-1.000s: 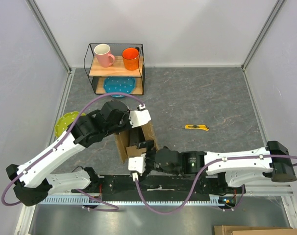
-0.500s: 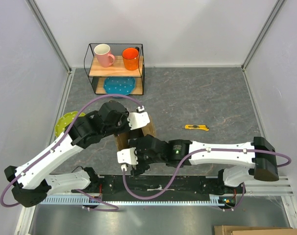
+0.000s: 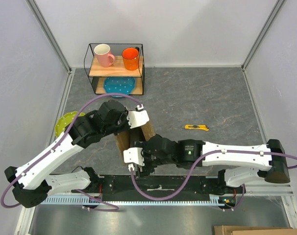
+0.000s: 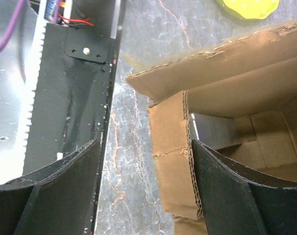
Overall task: Unpack the express box
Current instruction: Open the express box at the center of the board.
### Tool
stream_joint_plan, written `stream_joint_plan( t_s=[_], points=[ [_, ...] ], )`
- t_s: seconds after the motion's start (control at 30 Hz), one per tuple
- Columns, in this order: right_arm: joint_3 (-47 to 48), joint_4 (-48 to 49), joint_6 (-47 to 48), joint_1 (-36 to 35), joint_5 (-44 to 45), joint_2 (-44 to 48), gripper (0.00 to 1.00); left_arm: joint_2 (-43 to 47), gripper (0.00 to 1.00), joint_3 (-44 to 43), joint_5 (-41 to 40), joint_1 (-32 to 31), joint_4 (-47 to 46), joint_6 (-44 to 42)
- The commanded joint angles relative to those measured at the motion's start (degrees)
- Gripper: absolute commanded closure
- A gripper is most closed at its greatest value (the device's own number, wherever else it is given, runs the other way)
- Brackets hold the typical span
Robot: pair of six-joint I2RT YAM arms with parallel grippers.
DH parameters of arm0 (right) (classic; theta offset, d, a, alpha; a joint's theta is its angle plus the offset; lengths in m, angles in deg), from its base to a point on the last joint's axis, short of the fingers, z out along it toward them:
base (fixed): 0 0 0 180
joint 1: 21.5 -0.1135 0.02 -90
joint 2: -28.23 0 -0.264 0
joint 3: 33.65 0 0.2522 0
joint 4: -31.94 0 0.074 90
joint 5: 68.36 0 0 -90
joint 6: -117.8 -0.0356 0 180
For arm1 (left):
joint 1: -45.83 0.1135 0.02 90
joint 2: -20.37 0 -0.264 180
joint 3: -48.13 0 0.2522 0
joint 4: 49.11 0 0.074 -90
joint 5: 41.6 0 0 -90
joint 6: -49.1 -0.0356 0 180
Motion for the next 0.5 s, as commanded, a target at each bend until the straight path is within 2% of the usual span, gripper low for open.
stream_joint_plan(
  t_s=[0.0, 0.47],
  points=[
    [-1.9, -0.8, -5.0, -1.5, 0.1, 2.4, 0.19, -1.3, 0.98, 1.8, 1.8, 0.6, 5.0, 1.2],
    [-8.6, 3.3, -13.9, -5.5, 2.3, 7.4, 0.2, -1.6, 0.98, 3.1, -1.4, 2.1, 3.7, 1.2]
  ],
)
